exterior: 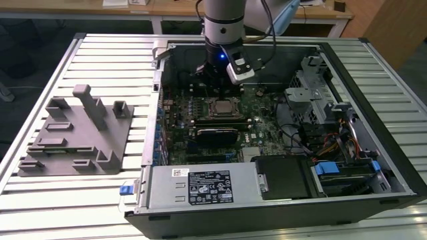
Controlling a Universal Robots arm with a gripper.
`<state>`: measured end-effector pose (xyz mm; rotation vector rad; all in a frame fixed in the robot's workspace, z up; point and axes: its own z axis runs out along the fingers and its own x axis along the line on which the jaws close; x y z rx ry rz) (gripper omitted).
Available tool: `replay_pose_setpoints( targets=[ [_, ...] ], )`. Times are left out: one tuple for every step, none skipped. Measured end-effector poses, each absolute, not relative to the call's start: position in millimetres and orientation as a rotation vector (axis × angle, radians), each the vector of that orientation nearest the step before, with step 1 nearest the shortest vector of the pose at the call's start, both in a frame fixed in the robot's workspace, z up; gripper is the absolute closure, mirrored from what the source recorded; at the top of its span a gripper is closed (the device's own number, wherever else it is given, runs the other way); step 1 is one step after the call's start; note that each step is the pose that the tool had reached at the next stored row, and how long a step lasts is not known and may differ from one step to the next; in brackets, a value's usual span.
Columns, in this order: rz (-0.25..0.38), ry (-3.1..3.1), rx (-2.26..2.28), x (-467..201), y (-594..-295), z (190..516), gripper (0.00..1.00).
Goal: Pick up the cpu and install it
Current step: 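Close the cpu cover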
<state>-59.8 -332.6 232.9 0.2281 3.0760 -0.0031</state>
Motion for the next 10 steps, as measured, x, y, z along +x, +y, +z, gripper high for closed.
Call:
replay_pose_setpoints(
  targets=[
    [-0.003,3.076,0.228,-57,-333,233,0.89],
    [-0.004,3.076,0.228,-54,-333,233,0.89],
    [-0.004,3.076,0.228,-51,-333,233,0.89],
    [-0.004,3.076,0.228,-50,-333,233,0.89],
    [-0.004,3.076,0.228,-50,-333,234,0.89],
    [-0.004,3.076,0.228,-50,-333,235,0.89],
    [-0.004,3.076,0.228,-50,-333,237,0.89],
    [-0.004,3.076,0.228,-50,-333,239,0.89],
    [-0.004,3.076,0.228,-50,-333,241,0.89],
    [-0.004,3.076,0.228,-50,-333,244,0.89]
  ],
)
